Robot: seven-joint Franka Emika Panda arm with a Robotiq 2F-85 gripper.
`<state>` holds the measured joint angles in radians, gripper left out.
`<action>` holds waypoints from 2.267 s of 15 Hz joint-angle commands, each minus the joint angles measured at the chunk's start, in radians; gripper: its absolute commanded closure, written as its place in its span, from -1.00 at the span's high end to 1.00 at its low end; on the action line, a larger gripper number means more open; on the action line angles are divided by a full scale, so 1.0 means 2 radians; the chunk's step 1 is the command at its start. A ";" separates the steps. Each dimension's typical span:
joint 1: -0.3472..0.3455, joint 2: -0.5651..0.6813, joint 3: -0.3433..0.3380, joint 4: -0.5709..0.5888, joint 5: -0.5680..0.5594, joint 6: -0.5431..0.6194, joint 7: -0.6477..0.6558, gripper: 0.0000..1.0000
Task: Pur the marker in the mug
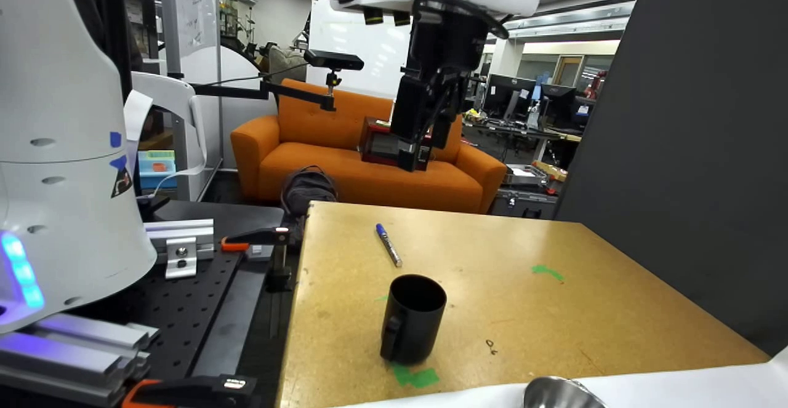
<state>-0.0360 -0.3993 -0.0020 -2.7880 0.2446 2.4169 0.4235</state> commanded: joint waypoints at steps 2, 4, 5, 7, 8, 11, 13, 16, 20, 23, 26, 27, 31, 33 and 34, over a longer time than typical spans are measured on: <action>0.019 0.039 0.026 0.001 0.086 0.030 0.077 1.00; 0.036 0.063 0.044 0.000 0.115 0.057 0.105 1.00; 0.046 0.076 0.052 0.000 0.129 0.072 0.117 1.00; 0.049 0.067 0.051 0.000 0.119 0.051 0.106 1.00; 0.060 0.078 0.057 0.000 0.129 0.059 0.109 1.00; 0.064 0.086 0.057 0.001 0.132 0.068 0.111 1.00; 0.064 0.085 0.056 0.001 0.133 0.068 0.111 1.00; 0.076 0.112 0.059 0.007 0.166 0.074 0.118 1.00; 0.104 0.173 0.073 0.019 0.256 0.083 0.108 1.00; 0.116 0.217 0.089 0.033 0.308 0.094 0.105 1.00; 0.121 0.246 0.098 0.045 0.350 0.106 0.099 1.00; 0.122 0.254 0.101 0.050 0.379 0.110 0.091 1.00; 0.133 0.285 0.130 0.070 0.520 0.162 -0.011 1.00; 0.139 0.305 0.142 0.081 0.562 0.177 -0.059 1.00; 0.143 0.314 0.147 0.086 0.576 0.181 -0.077 1.00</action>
<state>0.2388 0.1658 0.2666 -2.6578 1.2984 2.7306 0.3880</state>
